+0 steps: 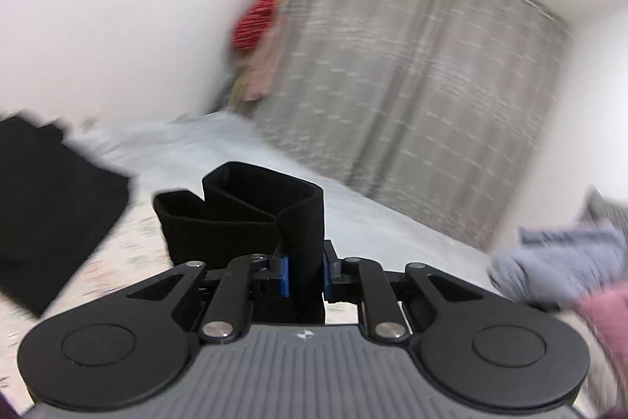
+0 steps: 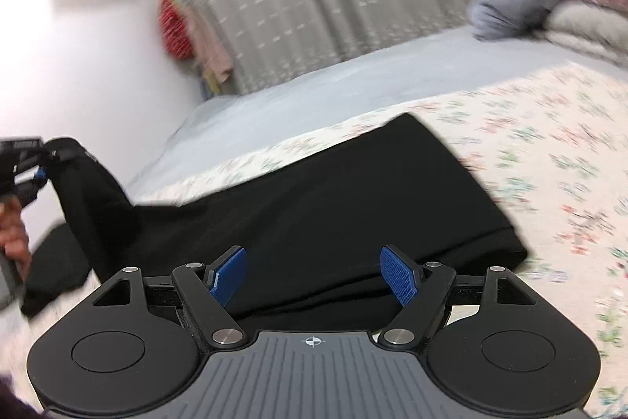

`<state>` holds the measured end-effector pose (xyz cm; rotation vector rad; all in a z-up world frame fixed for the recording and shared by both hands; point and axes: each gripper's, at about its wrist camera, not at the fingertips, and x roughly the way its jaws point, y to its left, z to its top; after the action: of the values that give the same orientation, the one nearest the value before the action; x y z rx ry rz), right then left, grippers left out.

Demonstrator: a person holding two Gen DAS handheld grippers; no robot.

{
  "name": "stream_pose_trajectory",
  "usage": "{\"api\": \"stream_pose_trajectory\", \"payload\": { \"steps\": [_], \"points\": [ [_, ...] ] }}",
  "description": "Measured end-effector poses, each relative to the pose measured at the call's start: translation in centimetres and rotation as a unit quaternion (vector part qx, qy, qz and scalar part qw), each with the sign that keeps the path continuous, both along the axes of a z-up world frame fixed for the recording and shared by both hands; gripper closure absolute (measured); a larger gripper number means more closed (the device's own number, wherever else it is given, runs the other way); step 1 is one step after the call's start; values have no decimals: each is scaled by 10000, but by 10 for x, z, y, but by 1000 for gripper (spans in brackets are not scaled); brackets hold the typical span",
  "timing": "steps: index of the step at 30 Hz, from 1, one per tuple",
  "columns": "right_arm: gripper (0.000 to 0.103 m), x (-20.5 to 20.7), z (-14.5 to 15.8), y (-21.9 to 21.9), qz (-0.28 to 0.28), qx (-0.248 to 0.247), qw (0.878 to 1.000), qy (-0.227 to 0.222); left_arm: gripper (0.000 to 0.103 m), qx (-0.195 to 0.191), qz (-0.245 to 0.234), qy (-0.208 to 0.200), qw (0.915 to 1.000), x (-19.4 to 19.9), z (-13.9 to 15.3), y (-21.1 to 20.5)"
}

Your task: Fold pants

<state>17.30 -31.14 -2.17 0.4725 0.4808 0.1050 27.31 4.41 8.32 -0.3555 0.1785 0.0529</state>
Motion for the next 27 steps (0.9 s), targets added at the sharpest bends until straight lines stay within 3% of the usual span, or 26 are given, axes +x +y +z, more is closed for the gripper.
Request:
{"api": "stream_pose_trajectory", "payload": {
  "steps": [4,8,11,13,15,17,20,24,27],
  "points": [
    [26,-4,-2,-38,-302,482,9984,-20,82,698,-660,-161,9953,5,0,-85],
    [26,-9,-9,-69,-658,682,9955,27,82,1369,-1377,-317,9805,12,-20,-174],
    [26,-15,-18,-93,-918,968,9910,75,86,1778,-2024,-179,9629,15,-48,-235],
    [25,-16,-24,-104,-1058,1054,9887,123,86,2093,-2426,247,9469,22,-80,-268],
    [24,-18,-30,-113,-1134,1158,9866,171,83,2354,-2833,784,9264,23,-110,-290],
    [27,-17,-36,-117,-1244,1236,9842,252,77,2430,-3037,903,9168,15,-123,-292],
    [27,-16,-38,-122,-1167,1324,9841,205,71,2133,-3137,883,9210,4,-114,-270],
    [27,-5,-29,-117,-987,1211,9877,74,64,1311,-2869,983,9438,9,-91,-221],
    [27,15,-18,-109,-700,1112,9913,113,64,990,-2385,1103,9598,16,-89,-184]
  ]
}}
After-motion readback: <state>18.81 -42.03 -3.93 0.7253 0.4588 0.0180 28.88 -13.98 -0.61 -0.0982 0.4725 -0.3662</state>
